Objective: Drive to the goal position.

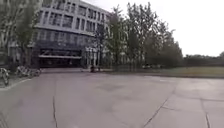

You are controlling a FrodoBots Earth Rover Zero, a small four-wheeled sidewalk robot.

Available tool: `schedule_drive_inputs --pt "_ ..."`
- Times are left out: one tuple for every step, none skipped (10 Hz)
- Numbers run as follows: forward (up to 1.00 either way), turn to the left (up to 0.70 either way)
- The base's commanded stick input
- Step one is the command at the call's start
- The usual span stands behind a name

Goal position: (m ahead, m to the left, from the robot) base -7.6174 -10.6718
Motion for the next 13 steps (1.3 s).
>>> schedule_drive_inputs --pt "0.7 0.35" --pt "0.7 0.35" --pt "0.7 0.35" --pt "0.7 0.35" --pt "0.7 0.35" --pt "0.7 0.35" --pt "0.7 0.35" --pt "0.7 0.11" --pt "0.7 0.07" --pt "0.7 0.04" --pt "0.7 0.02" --pt "0.7 0.0" --pt "0.7 0.0"
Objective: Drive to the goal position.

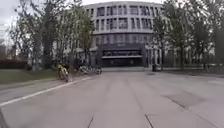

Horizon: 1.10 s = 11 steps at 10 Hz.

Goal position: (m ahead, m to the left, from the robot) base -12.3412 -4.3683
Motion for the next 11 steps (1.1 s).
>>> schedule_drive_inputs --pt "0.7 0.0" --pt "0.7 0.0" --pt "0.7 0.0" --pt "0.7 0.0" --pt "0.7 0.0" --pt "0.7 0.0" --pt "0.7 0.0" --pt "0.7 0.0" --pt "0.7 -0.01" --pt "0.7 -0.05" --pt "0.7 -0.08"
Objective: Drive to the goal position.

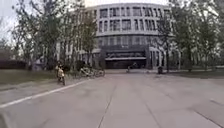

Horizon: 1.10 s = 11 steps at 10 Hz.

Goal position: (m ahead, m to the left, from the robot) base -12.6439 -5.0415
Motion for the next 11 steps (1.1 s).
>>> schedule_drive_inputs --pt "0.7 -0.12" --pt "0.7 -0.15" --pt "0.7 -0.19" --pt "0.7 -0.22" --pt "0.7 -0.26" --pt "0.7 -0.3" --pt "0.7 -0.33" --pt "0.7 -0.35" --pt "0.7 -0.35" --pt "0.7 -0.35" --pt "0.7 -0.35"
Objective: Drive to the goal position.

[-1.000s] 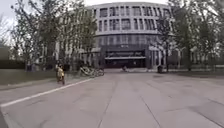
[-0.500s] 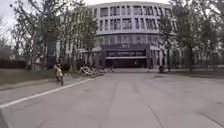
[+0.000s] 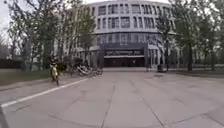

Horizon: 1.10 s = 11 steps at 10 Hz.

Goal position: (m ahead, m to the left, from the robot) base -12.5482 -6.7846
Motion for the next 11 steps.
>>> schedule_drive_inputs --pt "0.7 -0.35" --pt "0.7 -0.35" --pt "0.7 -0.35" --pt "0.7 -0.35" --pt "0.7 -0.35" --pt "0.7 -0.35" --pt "0.7 -0.35" --pt "0.7 -0.35" --pt "0.7 -0.35" --pt "0.7 -0.35" --pt "0.7 -0.35"
